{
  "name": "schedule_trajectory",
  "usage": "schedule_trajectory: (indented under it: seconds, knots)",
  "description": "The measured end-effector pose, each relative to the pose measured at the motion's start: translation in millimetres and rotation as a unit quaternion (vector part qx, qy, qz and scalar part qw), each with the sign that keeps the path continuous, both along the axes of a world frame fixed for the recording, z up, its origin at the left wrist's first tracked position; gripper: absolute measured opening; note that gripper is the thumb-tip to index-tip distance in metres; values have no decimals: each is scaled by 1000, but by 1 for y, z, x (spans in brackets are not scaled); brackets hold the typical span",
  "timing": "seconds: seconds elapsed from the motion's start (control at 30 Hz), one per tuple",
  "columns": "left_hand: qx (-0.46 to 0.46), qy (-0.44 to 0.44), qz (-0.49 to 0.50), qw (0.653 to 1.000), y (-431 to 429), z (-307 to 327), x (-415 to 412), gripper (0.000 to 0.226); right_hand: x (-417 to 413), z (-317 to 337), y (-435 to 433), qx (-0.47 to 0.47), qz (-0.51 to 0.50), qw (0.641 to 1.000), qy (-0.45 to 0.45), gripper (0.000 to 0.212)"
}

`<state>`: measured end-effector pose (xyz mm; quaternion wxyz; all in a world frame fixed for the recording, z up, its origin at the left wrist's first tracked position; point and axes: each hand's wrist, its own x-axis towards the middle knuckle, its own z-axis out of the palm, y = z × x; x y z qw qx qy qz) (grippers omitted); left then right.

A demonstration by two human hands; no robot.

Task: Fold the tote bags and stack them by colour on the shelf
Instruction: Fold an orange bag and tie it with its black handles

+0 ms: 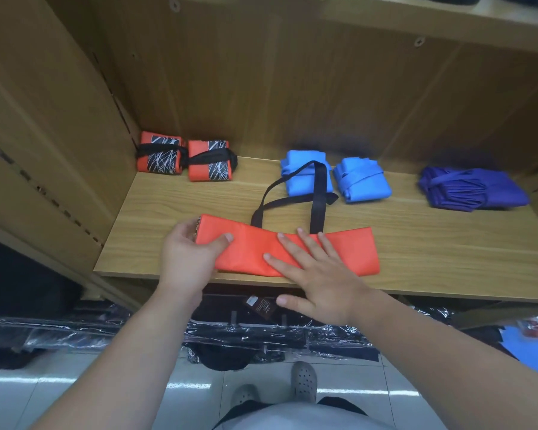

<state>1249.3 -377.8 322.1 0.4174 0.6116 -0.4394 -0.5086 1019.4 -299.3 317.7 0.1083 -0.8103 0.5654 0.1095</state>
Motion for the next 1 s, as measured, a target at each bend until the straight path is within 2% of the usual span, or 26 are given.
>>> schedule_trajectory:
  seconds: [0.03,0.17,0.3,0.43,0.5,0.67,0.8,0.9,1.0]
  knots:
    - [1,2,-6,1000,5,-2,-3,45,5,0,1,4,3,1000,5,76]
    - [-26,-82,-49,995,8,-16,0,43,17,2,-2,7,3,1000,22,81]
    - [-40,-106,-78,991,2,-16,1,42,30,-2,-8,-4,31,1000,2,89]
    - [-59,-133,-78,986,-1,-19,1,39,41,-5,-11,-18,17,1000,-17,82]
    - [-56,-134,-72,987,-1,-21,2,40,29,-3,-9,-20,-3,999,-24,77]
    - [-43,-122,-64,989,-4,-21,3,38,-29,-2,17,-42,-98,994,0,79]
    - [-34,-115,-62,991,-2,-20,2,37,-55,-1,31,-22,-148,989,10,78]
    - [-26,-95,-70,993,-4,-16,2,36,-58,3,33,-9,-158,987,1,87]
    - [1,-60,-79,995,-6,-11,2,37,-53,12,30,-13,-115,992,55,99]
